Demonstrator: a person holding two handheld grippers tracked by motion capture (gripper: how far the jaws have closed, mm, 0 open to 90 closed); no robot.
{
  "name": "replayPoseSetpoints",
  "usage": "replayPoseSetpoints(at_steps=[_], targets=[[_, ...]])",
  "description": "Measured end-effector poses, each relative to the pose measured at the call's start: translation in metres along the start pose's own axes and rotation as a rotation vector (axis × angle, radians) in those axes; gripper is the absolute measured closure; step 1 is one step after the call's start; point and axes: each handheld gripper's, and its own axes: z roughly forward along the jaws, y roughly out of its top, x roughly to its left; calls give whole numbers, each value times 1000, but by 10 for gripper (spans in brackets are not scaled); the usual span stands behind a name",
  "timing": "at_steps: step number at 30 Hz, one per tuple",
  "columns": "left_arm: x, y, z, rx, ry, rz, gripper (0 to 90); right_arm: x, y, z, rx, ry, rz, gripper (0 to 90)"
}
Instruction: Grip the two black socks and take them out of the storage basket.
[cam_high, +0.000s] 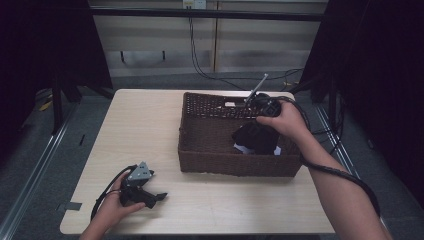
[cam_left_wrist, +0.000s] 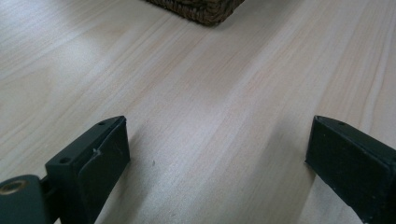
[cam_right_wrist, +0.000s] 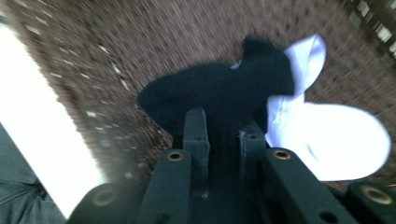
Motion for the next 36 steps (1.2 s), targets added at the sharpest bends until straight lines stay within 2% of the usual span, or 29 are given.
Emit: replayPoseSetpoints(at_steps=[2, 5, 6, 8, 10, 11, 12, 13, 15, 16, 19, 22, 23, 24, 25, 26, 29, 30, 32, 35, 36], targets=[[0, 0, 0, 0, 0, -1, 56, -7, -9, 18, 41, -11, 6, 704], [0, 0, 0, 0, 0, -1, 56, -11, -14, 25, 56, -23, 17, 686], [0, 0, 0, 0, 0, 0, 56, -14, -19, 27, 58, -20, 25, 762], [0, 0, 0, 0, 0, -1, 56, -14, -20, 26, 66, -14, 24, 777], [0, 0, 0, 0, 0, -1, 56, -15, -21, 23, 61, -10, 21, 847], [0, 0, 0, 0, 0, -1, 56, -15, -21, 23, 59, 13, 23, 847], [0, 0, 0, 0, 0, -1, 56, -14, -21, 22, 64, 9, 16, 847], [0, 0, 0, 0, 0, -1, 56, -13, -20, 22, 66, -14, 3, 833], [0, 0, 0, 0, 0, -1, 56, -12, -18, 23, 53, -5, 0, 745], [0, 0, 0, 0, 0, -1, 56, -12, -16, 23, 46, -18, 9, 706], [0, 0, 0, 0, 0, 0, 55, -13, -7, 26, 15, -29, 33, 656], [0, 0, 0, 0, -1, -1, 56, -13, 4, 30, 3, -16, 41, 635], [0, 0, 0, 0, 0, -1, 56, -11, 11, 35, 17, -22, 19, 754], [0, 0, 0, -1, 0, -1, 56, -10, 14, 37, 31, -13, 6, 800], [0, 0, 0, 0, 0, -1, 56, -10, 14, 37, 31, -13, 6, 800], [0, 0, 0, 0, -1, -1, 56, -8, 16, 38, 40, -5, 7, 857], [0, 0, 0, 0, 0, -1, 56, -3, 20, 32, 63, -2, -8, 878], [0, 0, 0, 0, 0, -1, 56, 0, 21, 22, 70, -10, -11, 880], [0, 0, 0, 0, 0, -1, 56, 0, 21, 17, 65, -8, -17, 882], [0, 0, 0, 0, 0, -1, 56, 0, 21, -5, 63, -28, -20, 883], [0, 0, 0, 0, 0, -1, 56, 0, 20, -19, 55, -45, -26, 882]])
